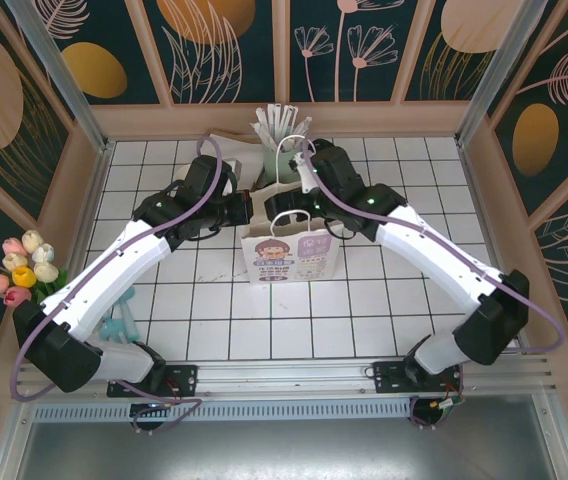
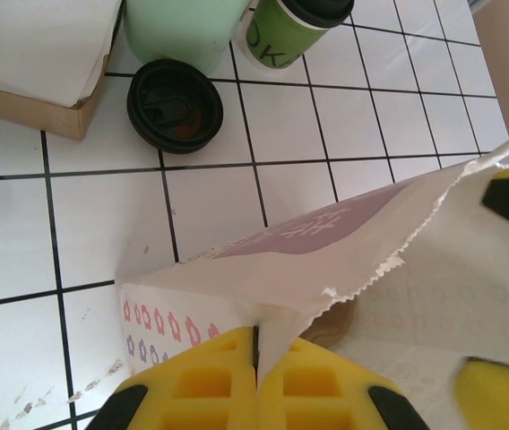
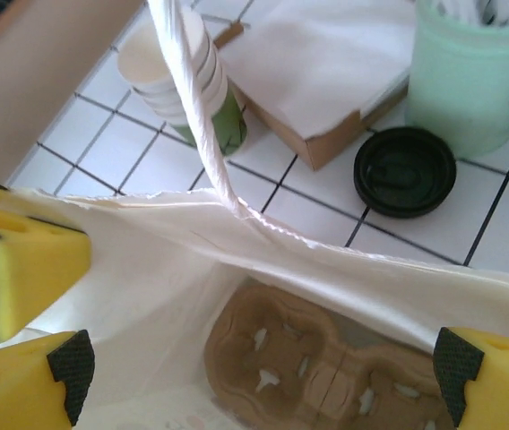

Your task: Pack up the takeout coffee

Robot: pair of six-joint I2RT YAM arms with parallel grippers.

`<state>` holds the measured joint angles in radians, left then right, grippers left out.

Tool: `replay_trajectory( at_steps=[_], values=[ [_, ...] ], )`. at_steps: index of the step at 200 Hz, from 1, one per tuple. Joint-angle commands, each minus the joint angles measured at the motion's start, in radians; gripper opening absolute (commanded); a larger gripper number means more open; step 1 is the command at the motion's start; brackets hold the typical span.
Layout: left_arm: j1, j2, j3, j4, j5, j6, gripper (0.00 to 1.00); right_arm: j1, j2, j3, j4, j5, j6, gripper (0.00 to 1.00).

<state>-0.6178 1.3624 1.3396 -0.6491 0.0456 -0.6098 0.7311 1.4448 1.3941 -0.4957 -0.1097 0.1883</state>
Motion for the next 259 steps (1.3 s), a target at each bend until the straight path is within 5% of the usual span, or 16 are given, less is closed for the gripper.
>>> replay_trajectory(
  at_steps=[1,50,89,114,155,184,234,259],
  values=[
    [0.007,-0.003,0.027,-0.015,0.013,0.025,0.0,-0.04,-0.095,-0.06,0.147,-0.011,-0.004,0.99],
    [0.008,-0.01,0.033,0.008,0.044,0.077,0.0,-0.11,-0.251,-0.159,0.166,-0.154,-0.121,0.97],
    [0.01,-0.001,0.06,0.004,0.083,0.114,0.0,-0.133,-0.325,-0.182,0.146,-0.091,-0.282,0.99],
    [0.011,0.005,0.065,0.008,0.111,0.113,0.0,-0.148,-0.289,-0.118,0.063,-0.044,-0.386,0.95],
    [0.011,0.01,0.069,-0.004,0.115,0.131,0.0,-0.259,-0.173,-0.026,-0.119,-0.22,-0.543,0.82],
    [0.012,0.02,0.078,-0.009,0.119,0.136,0.0,-0.315,-0.146,0.004,-0.212,-0.378,-0.624,0.82],
    [0.012,0.031,0.091,-0.001,0.191,0.167,0.0,-0.314,-0.121,-0.027,-0.155,-0.396,-0.686,0.78],
    [0.017,0.041,0.103,-0.004,0.209,0.178,0.0,-0.315,-0.05,0.031,-0.222,-0.411,-0.715,0.63]
  ],
)
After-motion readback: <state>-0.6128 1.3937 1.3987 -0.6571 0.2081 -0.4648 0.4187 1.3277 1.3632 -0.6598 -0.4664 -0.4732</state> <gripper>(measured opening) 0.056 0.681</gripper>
